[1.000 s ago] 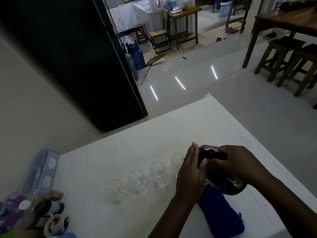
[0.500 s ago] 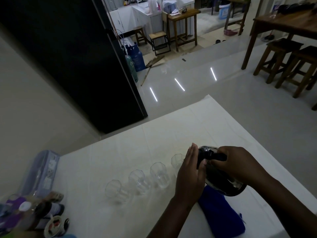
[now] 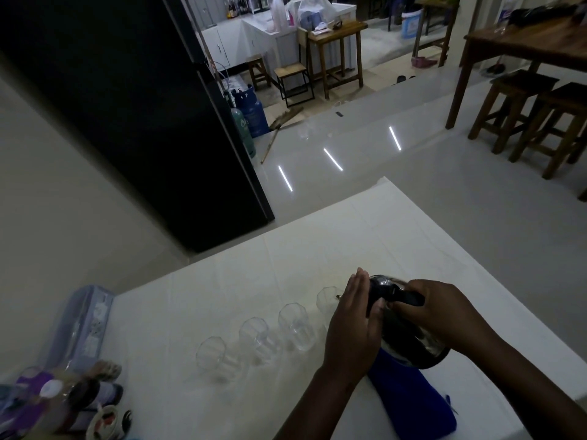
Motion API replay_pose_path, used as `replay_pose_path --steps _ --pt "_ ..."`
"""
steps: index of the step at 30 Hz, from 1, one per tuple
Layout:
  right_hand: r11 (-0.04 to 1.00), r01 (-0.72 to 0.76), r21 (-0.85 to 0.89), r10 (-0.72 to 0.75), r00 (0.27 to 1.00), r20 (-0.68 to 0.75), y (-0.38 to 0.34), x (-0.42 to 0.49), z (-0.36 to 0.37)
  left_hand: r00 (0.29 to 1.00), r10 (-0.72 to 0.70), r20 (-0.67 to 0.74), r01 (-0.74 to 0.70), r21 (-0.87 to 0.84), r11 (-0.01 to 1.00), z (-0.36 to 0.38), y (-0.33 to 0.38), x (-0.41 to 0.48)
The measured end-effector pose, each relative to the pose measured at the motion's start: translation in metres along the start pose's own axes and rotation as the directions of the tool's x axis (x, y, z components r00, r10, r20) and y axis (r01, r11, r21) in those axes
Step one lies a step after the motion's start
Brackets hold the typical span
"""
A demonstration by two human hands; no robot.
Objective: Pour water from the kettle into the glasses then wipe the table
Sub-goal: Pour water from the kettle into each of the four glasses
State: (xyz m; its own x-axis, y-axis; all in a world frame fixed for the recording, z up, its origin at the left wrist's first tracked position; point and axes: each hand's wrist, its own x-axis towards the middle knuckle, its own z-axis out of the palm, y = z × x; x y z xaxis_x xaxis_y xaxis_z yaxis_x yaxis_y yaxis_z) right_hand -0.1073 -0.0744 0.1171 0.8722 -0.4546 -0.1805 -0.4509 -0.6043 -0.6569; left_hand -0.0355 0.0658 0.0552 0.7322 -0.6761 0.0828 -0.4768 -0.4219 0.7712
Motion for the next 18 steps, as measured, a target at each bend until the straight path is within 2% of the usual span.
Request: replay_pose_path --steps 10,18 --pt "0.986 -0.001 0.165 0.017 0.995 -0.094 0.028 -0.008 0.016 0.995 0.089 0.049 -0.095 0.136 0.986 0.007 0.002 0.007" --pt "0.946 -0.050 0.322 0.115 0.976 -0.187 0.062 -0.006 0.029 0.975 0.176 0.138 -0.209 0.273 0.939 0.020 0.010 0.027"
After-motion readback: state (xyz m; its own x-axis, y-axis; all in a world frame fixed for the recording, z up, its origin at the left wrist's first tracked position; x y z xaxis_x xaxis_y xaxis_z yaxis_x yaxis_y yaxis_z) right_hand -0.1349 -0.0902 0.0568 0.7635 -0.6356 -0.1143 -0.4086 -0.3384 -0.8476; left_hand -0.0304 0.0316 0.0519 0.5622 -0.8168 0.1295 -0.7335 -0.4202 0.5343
